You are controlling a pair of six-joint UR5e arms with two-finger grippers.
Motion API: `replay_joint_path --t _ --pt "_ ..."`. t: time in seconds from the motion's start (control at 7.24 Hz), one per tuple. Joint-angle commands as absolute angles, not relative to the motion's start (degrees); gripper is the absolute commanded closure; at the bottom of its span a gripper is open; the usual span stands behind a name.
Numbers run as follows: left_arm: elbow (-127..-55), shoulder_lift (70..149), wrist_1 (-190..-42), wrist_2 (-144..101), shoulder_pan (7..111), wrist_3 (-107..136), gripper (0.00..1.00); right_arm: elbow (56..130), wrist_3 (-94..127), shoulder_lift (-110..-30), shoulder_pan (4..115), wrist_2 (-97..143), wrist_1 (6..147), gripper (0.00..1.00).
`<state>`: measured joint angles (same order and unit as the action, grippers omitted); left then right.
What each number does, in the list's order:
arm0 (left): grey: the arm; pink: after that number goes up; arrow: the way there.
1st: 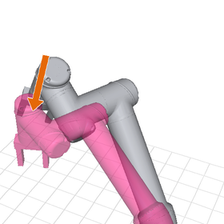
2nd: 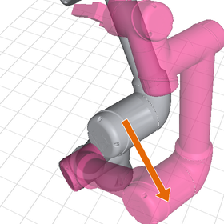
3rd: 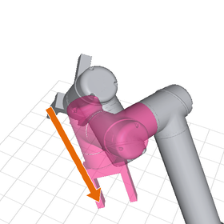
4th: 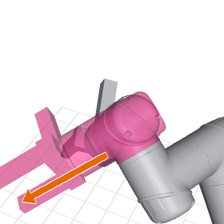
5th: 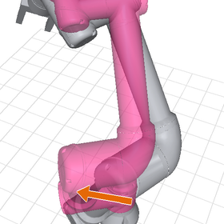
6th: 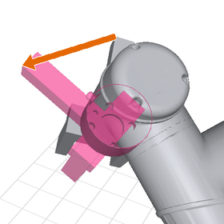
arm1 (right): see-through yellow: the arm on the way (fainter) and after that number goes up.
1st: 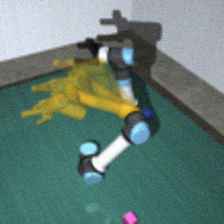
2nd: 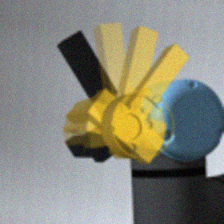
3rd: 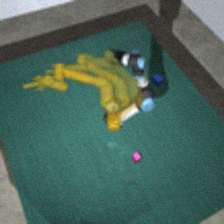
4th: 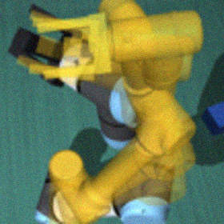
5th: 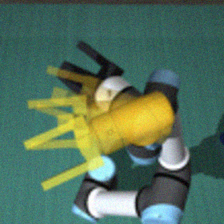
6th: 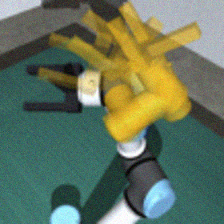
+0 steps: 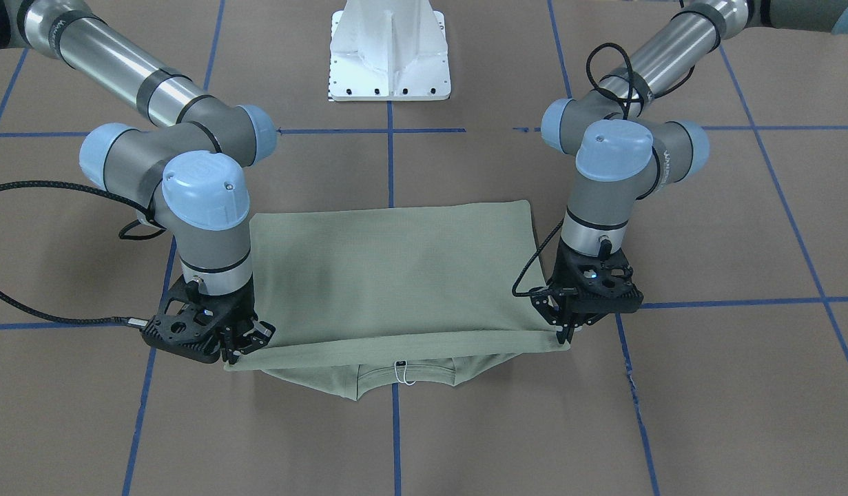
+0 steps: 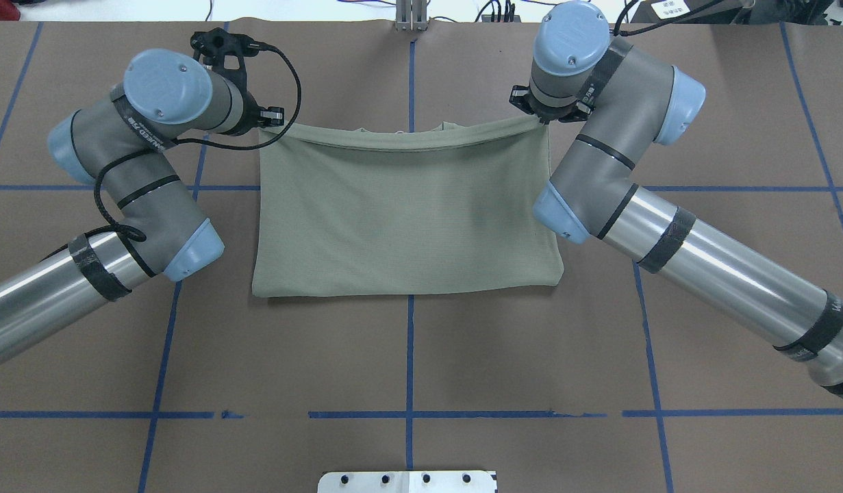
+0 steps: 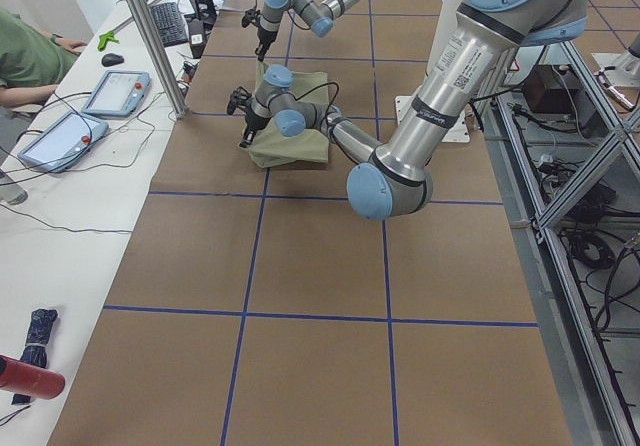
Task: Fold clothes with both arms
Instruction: 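Lift the hem with both grippers and fold it up toward the collar, then release the hem and draw the left gripper back toward the robot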
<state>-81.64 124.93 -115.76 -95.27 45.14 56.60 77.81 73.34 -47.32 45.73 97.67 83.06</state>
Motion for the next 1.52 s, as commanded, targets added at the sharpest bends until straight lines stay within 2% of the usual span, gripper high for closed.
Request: replay_joint_path --t 0.0,0.14,0.41,0.83,1.1,1.24,1.38 --pt "-80.0 125.6 -115.8 -95.4 44.9 55.7 0.77 76.9 72.8 -47.4 44.7 97.6 83.0 0.11" --pt "-80.2 125.4 -115.8 -95.3 44.8 51.2 0.01 76.9 72.7 -47.2 44.2 97.3 82.8 0.00" --pt "-83.6 124.5 -115.7 -96.0 44.8 50.0 0.00 79.0 68.2 -47.5 44.8 101.2 82.7 0.00" --pt "-96.7 112.3 -119.3 -96.1 38.6 54.3 0.00 87.3 66.1 -51.5 45.5 104.5 82.8 0.00" --pt "-98.1 105.1 -130.9 -95.7 33.6 60.7 0.00 88.2 66.0 -52.2 45.5 104.6 82.6 0.00" --pt "-98.5 103.3 -134.2 -95.4 31.4 66.5 0.11 88.3 66.2 -52.1 45.5 104.6 82.6 0.00" --pt "-99.0 102.3 -134.9 -95.3 29.5 71.1 0.36 88.7 66.2 -52.2 45.5 104.6 82.6 0.00"
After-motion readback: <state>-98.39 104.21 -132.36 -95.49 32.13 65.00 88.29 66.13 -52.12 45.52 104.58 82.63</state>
